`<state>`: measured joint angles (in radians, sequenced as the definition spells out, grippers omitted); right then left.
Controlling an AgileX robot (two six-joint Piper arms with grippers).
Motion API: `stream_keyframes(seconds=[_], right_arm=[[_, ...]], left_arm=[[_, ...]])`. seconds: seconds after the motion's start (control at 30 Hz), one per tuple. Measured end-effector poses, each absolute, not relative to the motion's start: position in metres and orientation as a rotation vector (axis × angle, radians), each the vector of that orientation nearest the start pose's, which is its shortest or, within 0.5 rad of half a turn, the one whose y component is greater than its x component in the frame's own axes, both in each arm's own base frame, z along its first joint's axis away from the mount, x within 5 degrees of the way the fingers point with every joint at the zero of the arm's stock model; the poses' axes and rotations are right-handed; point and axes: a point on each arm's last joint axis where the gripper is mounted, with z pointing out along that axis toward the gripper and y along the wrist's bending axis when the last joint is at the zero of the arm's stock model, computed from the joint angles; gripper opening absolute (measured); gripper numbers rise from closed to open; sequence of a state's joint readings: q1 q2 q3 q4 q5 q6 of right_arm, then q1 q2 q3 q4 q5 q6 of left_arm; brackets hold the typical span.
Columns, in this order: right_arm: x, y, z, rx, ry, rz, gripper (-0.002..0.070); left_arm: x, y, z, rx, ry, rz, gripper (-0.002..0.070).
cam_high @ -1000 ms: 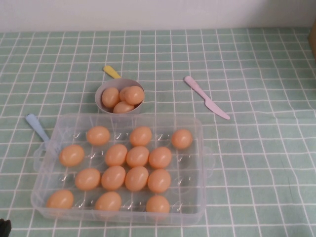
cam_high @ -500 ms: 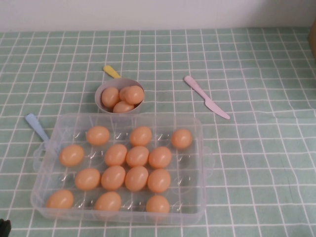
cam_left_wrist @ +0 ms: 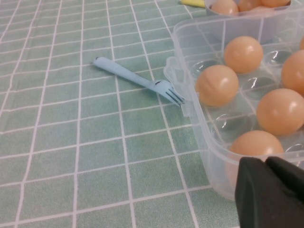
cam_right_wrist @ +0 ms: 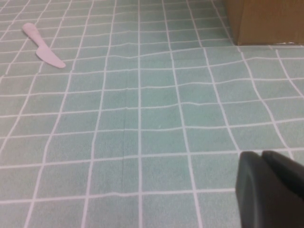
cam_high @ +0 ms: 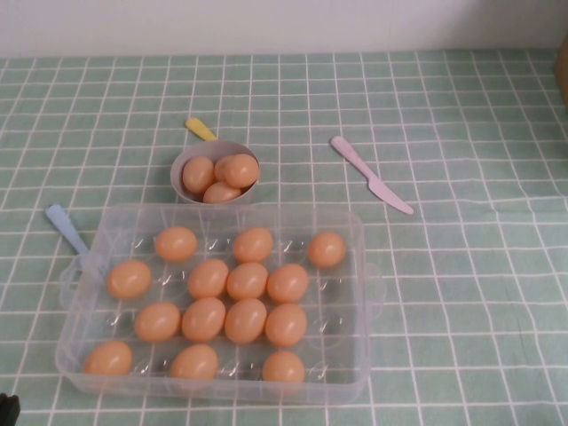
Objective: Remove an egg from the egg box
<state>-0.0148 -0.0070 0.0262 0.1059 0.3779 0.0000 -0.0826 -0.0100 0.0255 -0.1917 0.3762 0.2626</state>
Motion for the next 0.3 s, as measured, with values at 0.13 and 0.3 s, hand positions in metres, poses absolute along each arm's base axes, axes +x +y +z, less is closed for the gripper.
stream_keyframes(seconds=[0.13,0.3], right_arm=[[0.0527,0.0028,0.171,0.081,1.878,0.096,-0.0017],[0.0527,0.0028,0.171,0.081,1.878,0.096,-0.0017]], left_arm=[[0.0518,-0.0107,0.1719,0.204,1.858,-0.065,-0.0005],[0.0518,-0.0107,0.1719,0.204,1.858,-0.065,-0.0005]])
